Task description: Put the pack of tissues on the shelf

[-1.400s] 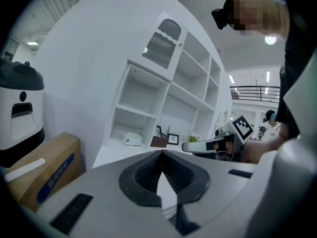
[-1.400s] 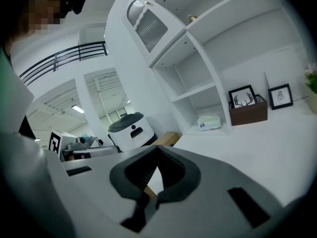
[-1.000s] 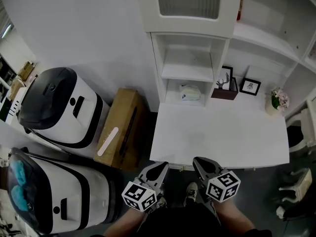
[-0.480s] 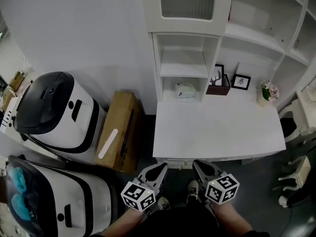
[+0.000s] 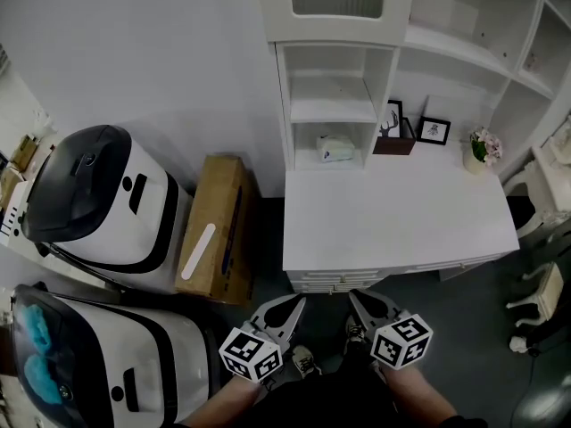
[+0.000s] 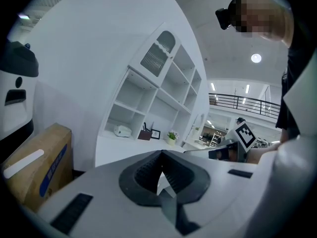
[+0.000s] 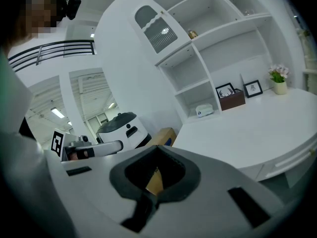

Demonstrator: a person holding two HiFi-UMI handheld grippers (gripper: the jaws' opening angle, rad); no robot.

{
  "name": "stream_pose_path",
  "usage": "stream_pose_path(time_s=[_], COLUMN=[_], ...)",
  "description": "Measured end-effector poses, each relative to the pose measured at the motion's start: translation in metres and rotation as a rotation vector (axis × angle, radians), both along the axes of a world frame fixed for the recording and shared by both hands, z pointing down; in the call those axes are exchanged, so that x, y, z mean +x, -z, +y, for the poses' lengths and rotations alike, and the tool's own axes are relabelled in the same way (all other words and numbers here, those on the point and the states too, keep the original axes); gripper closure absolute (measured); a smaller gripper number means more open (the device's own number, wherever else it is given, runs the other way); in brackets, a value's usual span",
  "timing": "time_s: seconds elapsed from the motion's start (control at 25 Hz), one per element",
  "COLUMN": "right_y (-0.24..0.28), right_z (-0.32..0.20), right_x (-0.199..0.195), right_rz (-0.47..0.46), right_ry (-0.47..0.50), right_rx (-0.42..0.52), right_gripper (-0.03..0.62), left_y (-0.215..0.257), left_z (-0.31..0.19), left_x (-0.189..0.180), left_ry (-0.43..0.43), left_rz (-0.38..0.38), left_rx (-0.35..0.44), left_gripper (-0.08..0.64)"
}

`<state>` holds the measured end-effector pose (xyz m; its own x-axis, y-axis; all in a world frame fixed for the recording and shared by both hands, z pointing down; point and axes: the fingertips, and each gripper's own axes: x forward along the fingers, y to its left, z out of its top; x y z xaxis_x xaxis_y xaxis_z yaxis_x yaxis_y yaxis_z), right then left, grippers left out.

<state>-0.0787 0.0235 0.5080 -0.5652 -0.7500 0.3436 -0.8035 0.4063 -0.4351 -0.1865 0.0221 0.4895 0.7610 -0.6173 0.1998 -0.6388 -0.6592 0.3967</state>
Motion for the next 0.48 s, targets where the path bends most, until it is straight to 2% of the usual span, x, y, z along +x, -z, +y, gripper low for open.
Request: stream_pose_path(time_s=[0.48], right_y=[0.005], right_z=[0.006], right_x=[-0.017], right_rz=[0.016], right_ry=[0.015], right_rx=[0.010], right_gripper=[0.588], left_y=[0.003], left_z=[0.010], left_x=[-0.016], left_ry=[0.005], left_rz=[0.007], left_rx=[0.010], left_gripper=[0.555])
